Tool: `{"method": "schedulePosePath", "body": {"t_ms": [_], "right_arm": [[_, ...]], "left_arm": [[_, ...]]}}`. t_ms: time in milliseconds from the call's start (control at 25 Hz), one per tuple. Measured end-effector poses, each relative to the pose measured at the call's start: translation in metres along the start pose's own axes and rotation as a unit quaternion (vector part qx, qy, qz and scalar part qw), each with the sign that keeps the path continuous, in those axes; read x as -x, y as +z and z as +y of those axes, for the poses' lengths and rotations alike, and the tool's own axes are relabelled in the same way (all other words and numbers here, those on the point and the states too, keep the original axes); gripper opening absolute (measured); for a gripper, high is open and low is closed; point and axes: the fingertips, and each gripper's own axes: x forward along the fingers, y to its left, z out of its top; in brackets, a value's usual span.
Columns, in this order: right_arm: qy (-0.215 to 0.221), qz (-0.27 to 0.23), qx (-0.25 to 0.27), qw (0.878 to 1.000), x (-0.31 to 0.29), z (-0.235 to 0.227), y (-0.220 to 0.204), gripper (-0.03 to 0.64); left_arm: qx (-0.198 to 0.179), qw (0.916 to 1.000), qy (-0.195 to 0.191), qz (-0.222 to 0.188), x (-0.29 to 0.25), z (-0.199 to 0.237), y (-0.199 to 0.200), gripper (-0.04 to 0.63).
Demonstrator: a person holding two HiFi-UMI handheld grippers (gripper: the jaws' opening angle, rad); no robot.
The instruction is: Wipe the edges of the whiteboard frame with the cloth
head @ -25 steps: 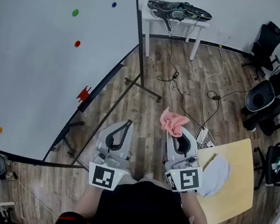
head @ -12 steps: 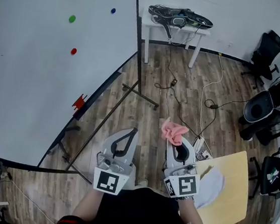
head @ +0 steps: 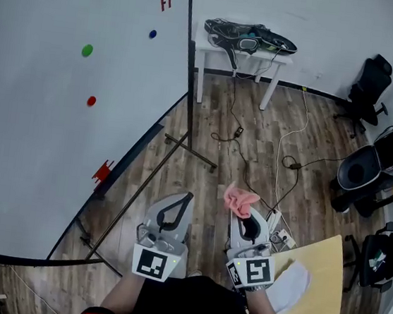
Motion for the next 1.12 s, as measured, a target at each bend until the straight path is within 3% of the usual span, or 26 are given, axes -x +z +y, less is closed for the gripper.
{"method": "schedulePosePath", "body": {"t_ms": [520,1120], "right_arm": [[-0.028,0.016,0.006,0.999,-0.110,-0.034,0.000,0.048],[-0.027,-0.012,0.016,0.999,-0.215,-0.026,0.011,0.049]], "left_arm": [[0.002,0.9998,-0.013,-0.016,-0.090,0.091,-0.032,0.002],[-0.017,0.9991,-0.016,-0.035,-0.128,0.172,-0.051,0.002]]}}
